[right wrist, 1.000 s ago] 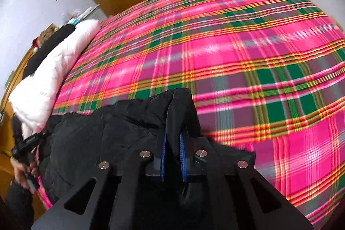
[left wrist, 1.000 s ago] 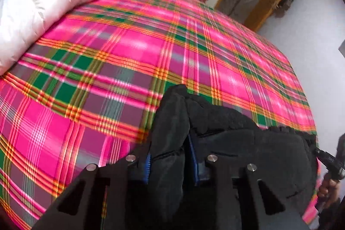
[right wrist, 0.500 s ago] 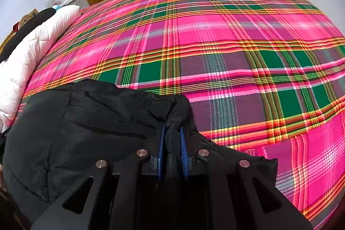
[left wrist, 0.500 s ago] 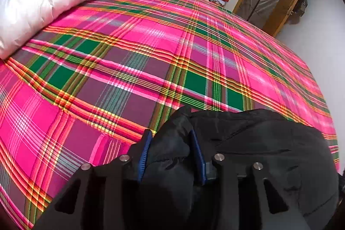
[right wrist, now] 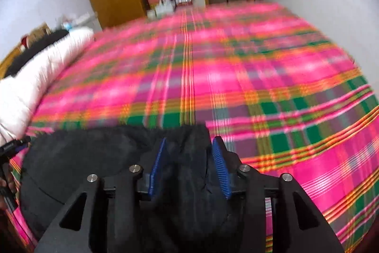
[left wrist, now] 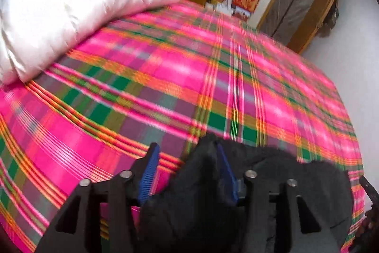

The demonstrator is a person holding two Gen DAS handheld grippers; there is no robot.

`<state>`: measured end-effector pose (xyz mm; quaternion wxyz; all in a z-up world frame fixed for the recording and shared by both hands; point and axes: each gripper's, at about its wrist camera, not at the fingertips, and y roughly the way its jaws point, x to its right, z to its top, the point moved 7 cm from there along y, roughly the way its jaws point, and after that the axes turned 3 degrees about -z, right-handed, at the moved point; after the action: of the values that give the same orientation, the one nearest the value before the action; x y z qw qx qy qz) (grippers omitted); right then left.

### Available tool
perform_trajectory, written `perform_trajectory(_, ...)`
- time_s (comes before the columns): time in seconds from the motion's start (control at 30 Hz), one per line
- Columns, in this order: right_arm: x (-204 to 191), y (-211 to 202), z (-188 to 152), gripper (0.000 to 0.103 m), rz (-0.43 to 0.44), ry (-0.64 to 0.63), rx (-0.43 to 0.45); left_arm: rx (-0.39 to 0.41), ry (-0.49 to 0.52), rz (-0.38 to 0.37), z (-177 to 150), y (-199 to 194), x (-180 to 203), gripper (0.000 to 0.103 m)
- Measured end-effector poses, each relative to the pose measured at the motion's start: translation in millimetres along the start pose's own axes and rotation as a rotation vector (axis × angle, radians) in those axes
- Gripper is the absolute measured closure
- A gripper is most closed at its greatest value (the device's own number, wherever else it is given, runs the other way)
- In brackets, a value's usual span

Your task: Fold large clothes

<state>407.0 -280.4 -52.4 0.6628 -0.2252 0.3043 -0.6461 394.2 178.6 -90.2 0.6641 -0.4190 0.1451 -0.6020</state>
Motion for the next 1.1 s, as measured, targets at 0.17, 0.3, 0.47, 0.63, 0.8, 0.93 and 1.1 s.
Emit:
perform_trajectory(0.17,-54,-12,-8,0.059,0.092,-0.076,0.030,0.100,-0.013,-0.096,12,-40,33,0.040)
perform_trajectory(0.3,-72,36,-29,0.059,0.056,-0.111,-0.049,0.075,0.238,-0.198,-19,-20,127,0.040)
perform_trajectory(0.47,-46,88,-43,0.059,0.005,-0.072,-0.097,-0.086,0.352,-0.118,-54,64,159,0.039)
perform_trajectory(0.63,-41,104,-53,0.059,-0.021,-0.072,-0.092,-0.087,0.348,-0.076,-61,97,151,0.039)
perform_trajectory(0.8,-38,108,-59,0.059,0.001,-0.052,-0.084,-0.077,0.356,-0.062,-69,106,153,0.039)
perform_trajectory(0.93,-37,111,-58,0.059,0.009,-0.045,-0.078,-0.073,0.357,-0.060,-72,110,152,0.039)
perform_trajectory(1.1,-37,111,-61,0.059,0.012,-0.038,-0.067,-0.069,0.350,-0.069,-74,112,152,0.039)
